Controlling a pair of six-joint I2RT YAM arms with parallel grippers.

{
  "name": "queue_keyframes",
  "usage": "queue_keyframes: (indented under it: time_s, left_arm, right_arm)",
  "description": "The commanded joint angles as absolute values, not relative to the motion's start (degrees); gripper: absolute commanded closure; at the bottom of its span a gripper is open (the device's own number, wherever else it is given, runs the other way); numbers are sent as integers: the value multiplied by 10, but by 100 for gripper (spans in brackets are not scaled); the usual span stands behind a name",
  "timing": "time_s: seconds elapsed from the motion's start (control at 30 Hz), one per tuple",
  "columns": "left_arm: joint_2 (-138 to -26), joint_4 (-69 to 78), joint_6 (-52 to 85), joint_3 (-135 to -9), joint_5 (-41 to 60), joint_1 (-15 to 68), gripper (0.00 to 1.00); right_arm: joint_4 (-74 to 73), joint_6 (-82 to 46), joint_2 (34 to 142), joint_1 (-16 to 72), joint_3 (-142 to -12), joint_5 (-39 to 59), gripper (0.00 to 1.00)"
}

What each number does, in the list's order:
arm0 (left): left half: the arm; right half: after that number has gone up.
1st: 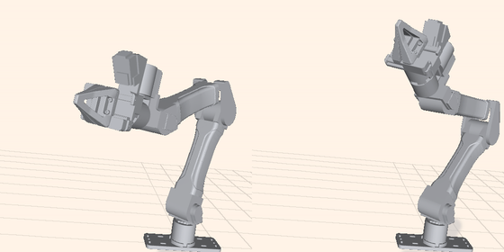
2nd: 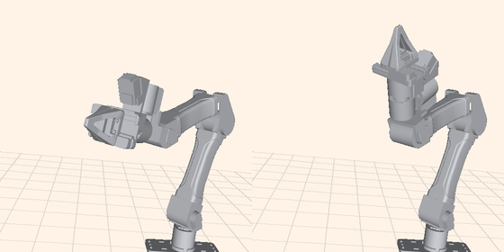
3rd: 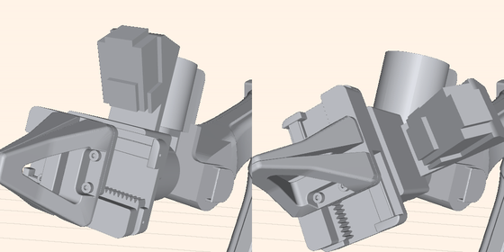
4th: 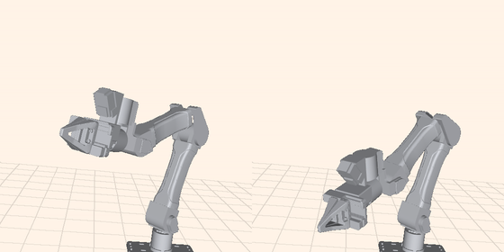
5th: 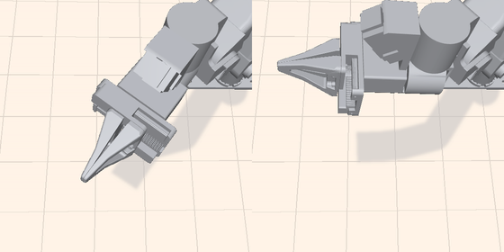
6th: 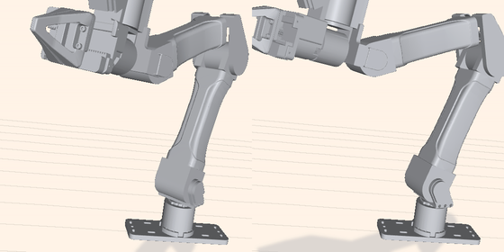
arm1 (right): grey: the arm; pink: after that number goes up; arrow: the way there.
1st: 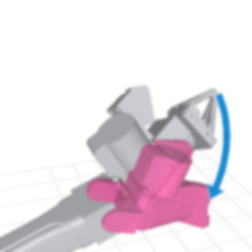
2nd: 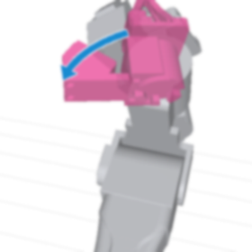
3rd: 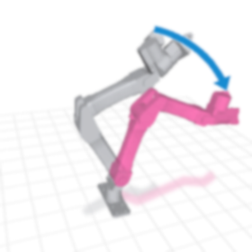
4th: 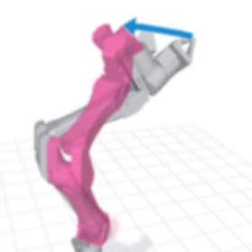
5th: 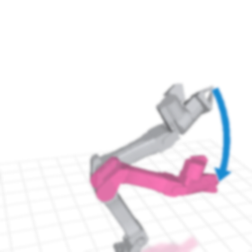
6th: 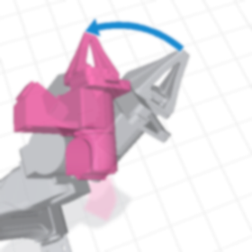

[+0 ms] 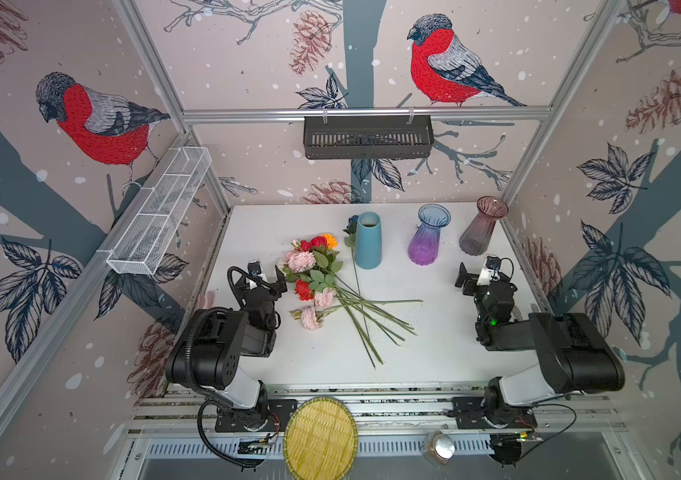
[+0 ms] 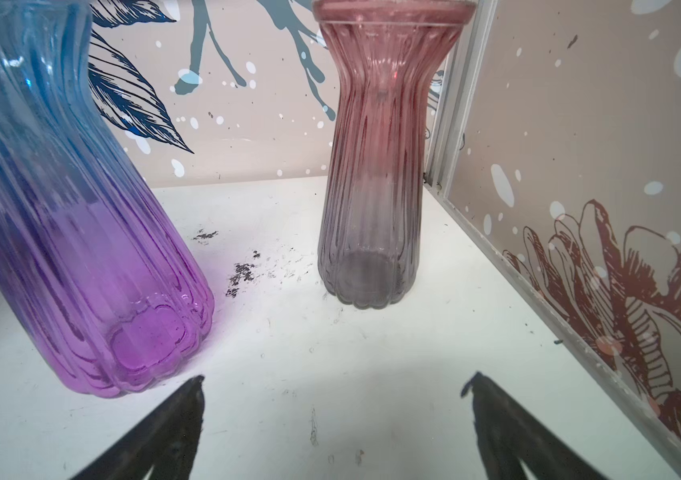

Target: Arrange the flowers into the vase

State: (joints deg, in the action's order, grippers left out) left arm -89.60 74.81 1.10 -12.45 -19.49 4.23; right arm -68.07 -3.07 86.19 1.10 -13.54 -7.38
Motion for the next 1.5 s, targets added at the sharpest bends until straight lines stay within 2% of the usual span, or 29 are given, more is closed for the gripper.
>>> queue_keyframes:
  time_s: [0.0,1.03,1.47]
  left_arm:
    - [-896,776,10,-125,-193,41,2]
    - [-896,776,10,-125,-193,41,2]
    - [-894,771,13,-124,-175,34,2]
  right_arm:
    - [-687,-35,860,13,-135,-73,1]
    - [-707,-22,858,33,-124,-108,1]
    - [-700,-27,860,27,-128,-95,1]
